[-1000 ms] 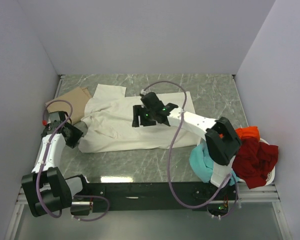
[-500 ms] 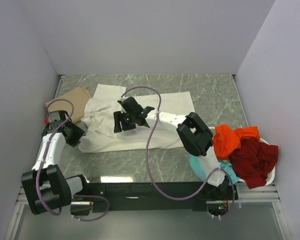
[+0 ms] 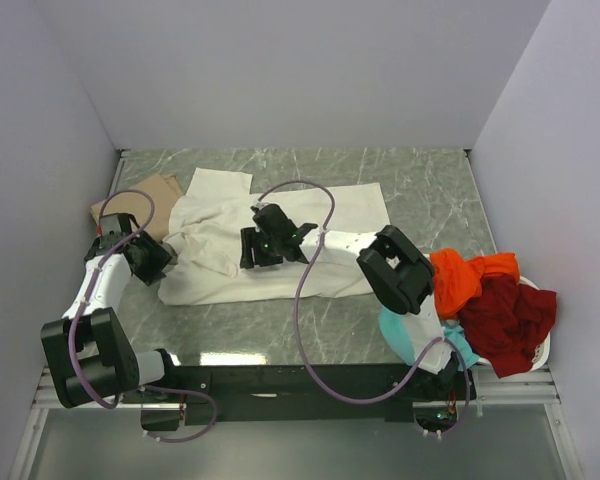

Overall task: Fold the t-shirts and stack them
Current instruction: Fold the tshirt

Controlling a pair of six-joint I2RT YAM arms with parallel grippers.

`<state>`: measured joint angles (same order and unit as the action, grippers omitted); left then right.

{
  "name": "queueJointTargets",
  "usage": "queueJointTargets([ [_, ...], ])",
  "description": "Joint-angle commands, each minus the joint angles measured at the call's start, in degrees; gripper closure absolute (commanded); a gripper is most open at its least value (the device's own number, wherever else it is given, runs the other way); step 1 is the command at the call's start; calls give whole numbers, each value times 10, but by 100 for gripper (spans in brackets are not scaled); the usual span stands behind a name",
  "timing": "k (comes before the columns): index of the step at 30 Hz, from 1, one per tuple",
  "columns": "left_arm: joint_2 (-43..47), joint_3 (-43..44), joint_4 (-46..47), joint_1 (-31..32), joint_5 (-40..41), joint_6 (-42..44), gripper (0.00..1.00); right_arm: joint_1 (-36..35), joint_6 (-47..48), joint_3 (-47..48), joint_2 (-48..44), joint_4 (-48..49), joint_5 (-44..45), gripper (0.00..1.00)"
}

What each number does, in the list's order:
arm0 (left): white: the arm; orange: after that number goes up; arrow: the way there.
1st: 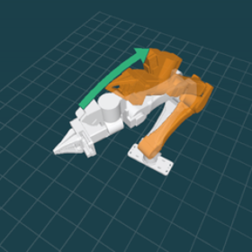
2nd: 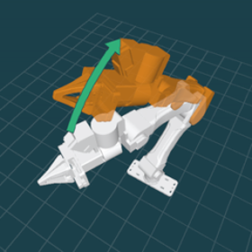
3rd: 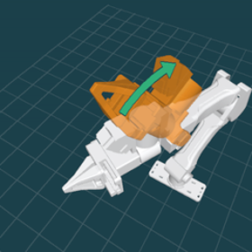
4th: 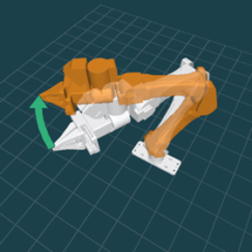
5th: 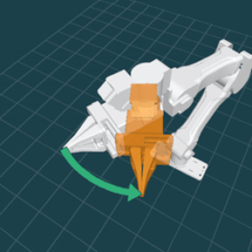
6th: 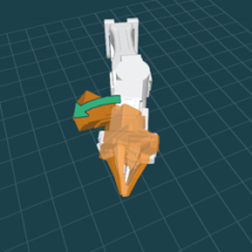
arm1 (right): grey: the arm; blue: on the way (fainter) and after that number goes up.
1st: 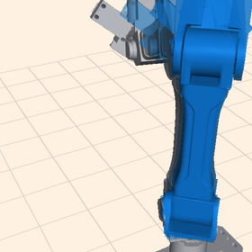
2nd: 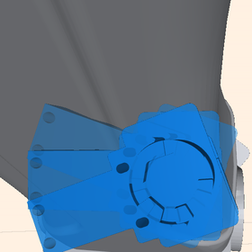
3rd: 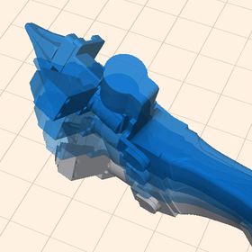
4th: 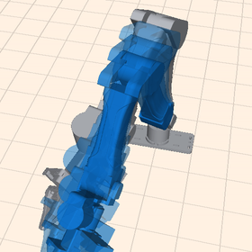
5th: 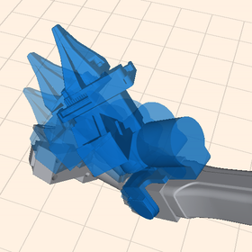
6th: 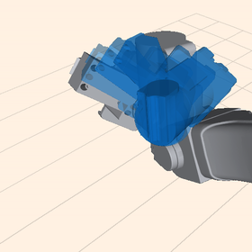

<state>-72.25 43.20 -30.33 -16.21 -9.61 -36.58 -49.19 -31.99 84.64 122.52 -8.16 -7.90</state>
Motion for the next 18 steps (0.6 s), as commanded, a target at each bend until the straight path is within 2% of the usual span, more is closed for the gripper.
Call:
queueJointTargets([
  [1,-4,32,11,-1,11,23,48,33,-16,-67,-6,-70,61,36],
  [6,4,15,18,-1,24,24,48,79,-20,-132,-44,-64,76,36],
  [13,-3,-20,84,4,-81,5,48,96,3,-174,-75,-61,78,36],
  [18,-14,-40,90,19,-87,-2,49,85,27,-178,-121,-56,65,33],
])
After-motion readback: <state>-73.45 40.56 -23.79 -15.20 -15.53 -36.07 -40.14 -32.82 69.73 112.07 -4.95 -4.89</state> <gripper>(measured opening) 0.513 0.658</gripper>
